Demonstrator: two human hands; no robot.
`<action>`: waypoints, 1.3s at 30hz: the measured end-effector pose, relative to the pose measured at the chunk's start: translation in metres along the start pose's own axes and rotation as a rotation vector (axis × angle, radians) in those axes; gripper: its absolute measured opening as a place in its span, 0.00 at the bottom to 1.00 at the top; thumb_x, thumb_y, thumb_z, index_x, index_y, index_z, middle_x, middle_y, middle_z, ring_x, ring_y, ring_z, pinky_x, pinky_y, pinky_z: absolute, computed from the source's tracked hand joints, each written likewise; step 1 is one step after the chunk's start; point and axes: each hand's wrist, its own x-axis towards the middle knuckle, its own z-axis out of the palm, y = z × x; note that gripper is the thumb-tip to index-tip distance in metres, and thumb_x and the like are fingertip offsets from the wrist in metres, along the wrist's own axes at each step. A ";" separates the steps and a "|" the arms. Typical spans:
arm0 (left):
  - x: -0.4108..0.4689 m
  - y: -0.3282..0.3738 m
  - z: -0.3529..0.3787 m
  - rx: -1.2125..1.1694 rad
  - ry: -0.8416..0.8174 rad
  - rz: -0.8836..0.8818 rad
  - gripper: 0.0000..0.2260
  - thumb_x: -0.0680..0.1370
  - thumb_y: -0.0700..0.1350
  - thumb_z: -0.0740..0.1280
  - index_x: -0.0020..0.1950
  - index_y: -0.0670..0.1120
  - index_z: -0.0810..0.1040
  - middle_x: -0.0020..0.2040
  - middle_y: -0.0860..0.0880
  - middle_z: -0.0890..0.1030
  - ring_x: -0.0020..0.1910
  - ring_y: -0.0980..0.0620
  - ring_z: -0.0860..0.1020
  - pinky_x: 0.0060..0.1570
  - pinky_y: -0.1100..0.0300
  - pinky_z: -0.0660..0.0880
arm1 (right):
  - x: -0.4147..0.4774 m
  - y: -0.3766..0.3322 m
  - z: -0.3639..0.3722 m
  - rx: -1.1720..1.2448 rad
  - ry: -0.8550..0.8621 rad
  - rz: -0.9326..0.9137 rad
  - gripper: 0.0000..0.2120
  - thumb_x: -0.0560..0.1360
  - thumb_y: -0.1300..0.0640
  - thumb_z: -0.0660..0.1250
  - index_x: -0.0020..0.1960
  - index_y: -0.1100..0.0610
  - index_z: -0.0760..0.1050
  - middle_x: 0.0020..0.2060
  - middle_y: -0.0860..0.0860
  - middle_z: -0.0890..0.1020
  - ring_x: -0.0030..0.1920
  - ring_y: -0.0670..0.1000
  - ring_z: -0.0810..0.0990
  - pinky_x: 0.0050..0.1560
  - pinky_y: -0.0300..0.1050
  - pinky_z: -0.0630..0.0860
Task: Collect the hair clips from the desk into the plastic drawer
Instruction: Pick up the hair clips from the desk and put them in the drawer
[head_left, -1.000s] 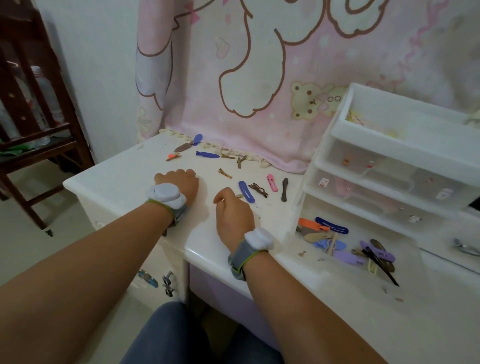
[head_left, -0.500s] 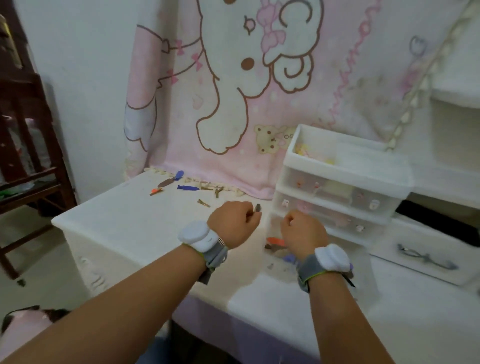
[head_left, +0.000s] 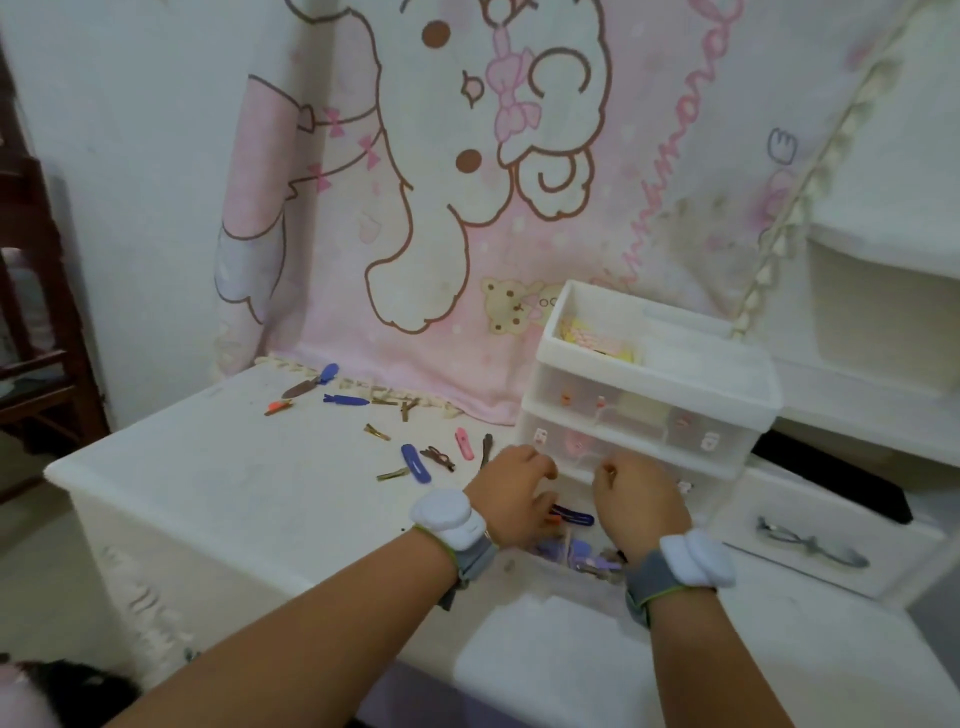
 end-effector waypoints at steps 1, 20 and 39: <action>-0.002 -0.010 -0.006 -0.018 0.078 0.007 0.12 0.78 0.43 0.60 0.60 0.41 0.74 0.59 0.42 0.76 0.59 0.43 0.72 0.61 0.51 0.69 | 0.001 -0.009 -0.001 0.032 0.032 -0.041 0.16 0.78 0.58 0.56 0.32 0.56 0.68 0.36 0.57 0.77 0.36 0.56 0.73 0.37 0.43 0.67; -0.037 -0.262 -0.082 0.257 0.216 -0.717 0.31 0.75 0.56 0.63 0.75 0.53 0.54 0.76 0.38 0.56 0.75 0.39 0.56 0.72 0.44 0.59 | -0.017 -0.173 0.145 -0.058 -0.091 -0.411 0.09 0.63 0.49 0.77 0.31 0.52 0.79 0.35 0.52 0.84 0.36 0.54 0.82 0.32 0.40 0.77; -0.011 -0.220 -0.072 0.332 -0.008 -0.119 0.15 0.79 0.46 0.61 0.64 0.45 0.76 0.67 0.46 0.75 0.67 0.46 0.71 0.67 0.55 0.67 | -0.001 -0.157 0.146 0.171 0.004 -0.304 0.08 0.67 0.66 0.72 0.41 0.55 0.79 0.33 0.53 0.82 0.39 0.58 0.79 0.37 0.45 0.72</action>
